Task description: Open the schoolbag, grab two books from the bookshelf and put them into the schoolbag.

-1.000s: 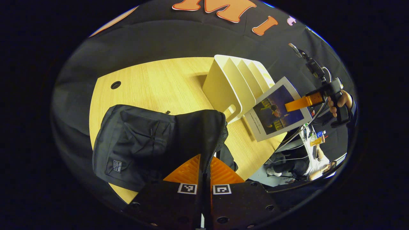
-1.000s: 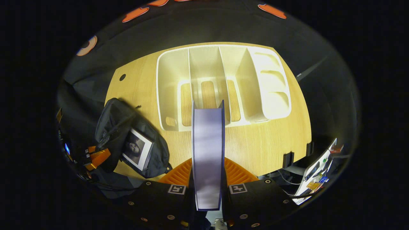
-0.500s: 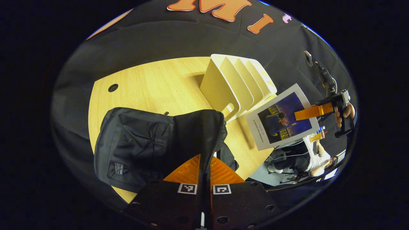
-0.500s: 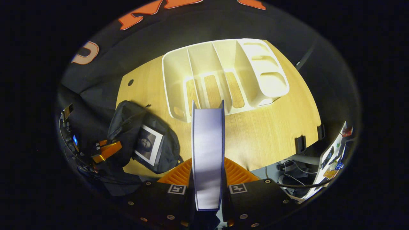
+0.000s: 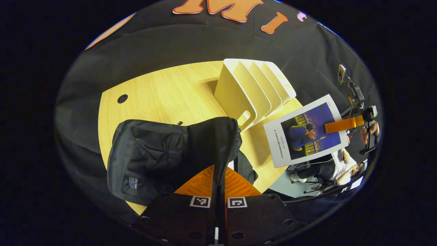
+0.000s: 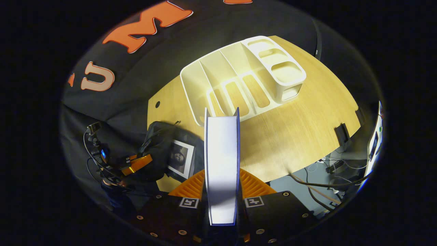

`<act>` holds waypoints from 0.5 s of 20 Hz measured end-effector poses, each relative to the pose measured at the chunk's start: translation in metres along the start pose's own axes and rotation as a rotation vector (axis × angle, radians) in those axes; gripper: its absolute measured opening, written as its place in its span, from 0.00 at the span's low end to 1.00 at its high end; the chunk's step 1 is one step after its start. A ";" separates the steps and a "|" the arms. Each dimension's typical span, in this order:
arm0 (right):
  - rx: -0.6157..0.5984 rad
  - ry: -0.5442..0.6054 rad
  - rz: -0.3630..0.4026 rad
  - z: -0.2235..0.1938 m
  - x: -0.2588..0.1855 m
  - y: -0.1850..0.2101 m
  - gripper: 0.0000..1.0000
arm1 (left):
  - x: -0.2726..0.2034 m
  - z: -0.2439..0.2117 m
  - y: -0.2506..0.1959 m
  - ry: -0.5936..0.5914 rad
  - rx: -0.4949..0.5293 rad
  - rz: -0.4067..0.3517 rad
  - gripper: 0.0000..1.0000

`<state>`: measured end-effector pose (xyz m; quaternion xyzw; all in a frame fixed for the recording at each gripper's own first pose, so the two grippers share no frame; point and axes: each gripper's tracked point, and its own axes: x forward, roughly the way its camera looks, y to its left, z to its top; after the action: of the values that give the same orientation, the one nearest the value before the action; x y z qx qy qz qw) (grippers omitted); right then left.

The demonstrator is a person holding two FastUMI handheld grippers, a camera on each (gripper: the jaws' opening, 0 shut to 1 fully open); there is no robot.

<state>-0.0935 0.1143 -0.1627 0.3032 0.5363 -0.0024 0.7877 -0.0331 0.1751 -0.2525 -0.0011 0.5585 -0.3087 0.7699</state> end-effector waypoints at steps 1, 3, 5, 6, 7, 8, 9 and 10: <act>0.016 -0.009 0.033 -0.001 0.002 0.003 0.34 | -0.003 0.002 0.000 0.001 0.004 0.001 0.04; 0.044 -0.025 0.103 -0.006 0.007 0.012 0.34 | -0.010 0.006 0.001 -0.002 0.011 0.009 0.04; 0.060 -0.030 0.155 -0.013 0.014 0.019 0.34 | -0.016 0.010 0.003 -0.003 0.014 0.013 0.04; 0.057 -0.032 0.178 -0.017 0.017 0.021 0.34 | -0.017 0.010 0.003 -0.005 0.018 0.015 0.04; 0.059 -0.033 0.195 -0.019 0.020 0.024 0.34 | -0.018 0.011 0.003 -0.005 0.021 0.019 0.04; 0.064 -0.029 0.212 -0.020 0.022 0.028 0.34 | -0.019 0.012 0.004 -0.009 0.026 0.024 0.04; 0.074 -0.026 0.227 -0.020 0.028 0.034 0.34 | -0.021 0.014 0.002 -0.016 0.028 0.022 0.04; 0.075 -0.024 0.244 -0.023 0.035 0.042 0.34 | -0.023 0.015 0.000 -0.018 0.034 0.021 0.04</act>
<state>-0.0842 0.1707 -0.1782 0.3953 0.4853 0.0699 0.7767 -0.0243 0.1807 -0.2274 0.0151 0.5462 -0.3099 0.7781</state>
